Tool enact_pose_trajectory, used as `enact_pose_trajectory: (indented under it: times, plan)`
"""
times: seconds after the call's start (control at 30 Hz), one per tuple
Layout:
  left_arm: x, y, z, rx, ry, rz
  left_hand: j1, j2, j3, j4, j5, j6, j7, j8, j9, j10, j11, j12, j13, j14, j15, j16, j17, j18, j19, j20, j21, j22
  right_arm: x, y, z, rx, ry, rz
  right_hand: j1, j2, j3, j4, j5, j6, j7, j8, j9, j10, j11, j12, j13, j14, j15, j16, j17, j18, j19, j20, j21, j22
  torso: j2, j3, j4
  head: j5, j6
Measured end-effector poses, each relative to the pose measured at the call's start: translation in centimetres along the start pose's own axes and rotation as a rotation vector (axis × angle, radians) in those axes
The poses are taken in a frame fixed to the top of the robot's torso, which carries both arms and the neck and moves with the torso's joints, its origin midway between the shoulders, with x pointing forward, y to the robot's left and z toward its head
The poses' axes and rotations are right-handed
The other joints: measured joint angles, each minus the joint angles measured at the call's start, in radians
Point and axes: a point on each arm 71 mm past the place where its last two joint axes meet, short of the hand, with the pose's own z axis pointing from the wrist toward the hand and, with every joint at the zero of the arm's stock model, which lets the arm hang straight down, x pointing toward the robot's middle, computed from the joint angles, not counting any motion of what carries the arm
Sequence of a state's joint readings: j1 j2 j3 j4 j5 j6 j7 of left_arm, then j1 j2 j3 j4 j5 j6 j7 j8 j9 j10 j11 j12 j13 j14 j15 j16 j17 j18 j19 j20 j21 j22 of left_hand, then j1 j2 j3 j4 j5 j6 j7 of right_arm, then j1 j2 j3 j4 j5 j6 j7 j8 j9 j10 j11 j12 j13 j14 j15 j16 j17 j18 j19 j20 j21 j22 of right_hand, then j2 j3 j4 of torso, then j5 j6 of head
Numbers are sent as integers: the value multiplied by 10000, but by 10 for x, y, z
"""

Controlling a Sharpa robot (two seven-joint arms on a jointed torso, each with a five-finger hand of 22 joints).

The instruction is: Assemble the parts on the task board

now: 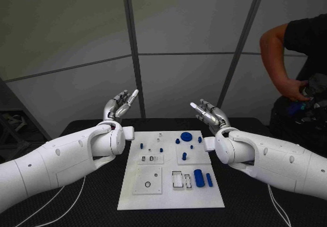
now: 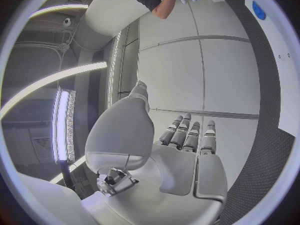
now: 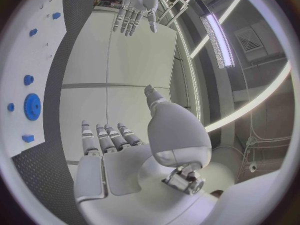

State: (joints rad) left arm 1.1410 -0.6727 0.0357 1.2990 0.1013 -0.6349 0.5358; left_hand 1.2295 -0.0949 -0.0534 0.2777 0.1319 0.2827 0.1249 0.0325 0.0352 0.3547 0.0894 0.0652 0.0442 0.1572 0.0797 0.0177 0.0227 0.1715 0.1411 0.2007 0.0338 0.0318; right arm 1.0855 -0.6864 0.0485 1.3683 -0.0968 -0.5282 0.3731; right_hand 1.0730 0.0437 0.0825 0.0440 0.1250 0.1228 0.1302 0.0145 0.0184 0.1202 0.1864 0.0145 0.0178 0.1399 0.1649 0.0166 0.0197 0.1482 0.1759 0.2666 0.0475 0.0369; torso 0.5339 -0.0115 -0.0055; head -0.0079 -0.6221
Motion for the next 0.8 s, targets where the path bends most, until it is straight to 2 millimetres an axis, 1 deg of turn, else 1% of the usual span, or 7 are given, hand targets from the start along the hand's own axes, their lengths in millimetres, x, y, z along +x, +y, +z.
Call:
enact_pose_trajectory:
  times: [0.1,0.27,0.37,0.47,0.53,0.63,0.8]
  plan:
    - [0,-1,3,53,69,-185,449,-2,-26,107,32,146,76,0,19,136,67,34,25,69,69,0,12,-2,53,124,54,22,2,2,6,105,550,-54,304,13,75,-75,0,203,13,49,23,126,126,0,20,114,114,0,20,-2,89,89,57,40,0,-2,-1,0,0]
    - [0,-1,3,52,170,-393,460,-11,-28,108,32,195,126,42,19,193,125,84,25,128,128,49,12,-2,53,124,54,37,5,2,12,342,1336,-175,815,14,243,-243,36,844,45,202,106,798,244,159,100,807,206,177,98,-1,513,174,337,168,-1,-3,-1,-1,0]
    - [-2,-2,2,47,219,-475,502,32,-28,108,32,232,163,42,32,267,199,161,36,195,196,54,24,0,90,160,114,53,3,2,13,309,1610,-553,1327,-4,337,-584,121,1972,125,467,239,2087,330,413,218,2068,277,426,209,-2,1504,197,845,408,-1,-4,-1,-5,-39]
    - [-21,-4,3,70,28,-411,590,119,-28,108,32,292,217,102,45,387,319,270,60,274,275,55,38,-3,109,180,138,74,-23,3,14,-58,1226,-1781,1831,-41,440,-976,205,3437,234,805,390,3843,369,731,344,3752,307,746,335,-3,2742,204,1472,683,10,-7,-2,-34,-160]
    - [-26,-5,2,73,4,-418,705,234,-26,106,32,479,217,139,70,618,426,399,82,433,344,55,49,-2,150,221,192,103,-30,5,15,-286,1088,-2407,2070,-63,505,-1186,232,4282,307,983,462,4797,354,873,392,4658,299,909,380,-2,3356,198,1781,800,26,-8,-2,-35,-189]
    - [-25,-6,-1,52,184,-522,900,429,47,-10,52,980,246,303,135,1173,623,657,130,848,527,135,99,-2,354,370,345,165,-26,9,17,-693,1240,-3220,2346,-103,588,-1482,312,5367,461,1166,526,5928,294,978,423,5751,253,1085,421,155,4127,185,2169,935,85,-7,-1,-35,-198]
    - [-32,-10,-4,69,390,-610,1170,710,-98,-459,72,2287,340,668,278,2560,855,1211,201,2065,795,290,193,-3,1066,613,768,369,-23,19,20,-1281,1485,-4446,2574,-130,722,-1885,356,6604,665,1276,535,7229,160,978,434,7065,96,1249,442,155,5250,79,2764,1122,242,1,-1,-45,-195]
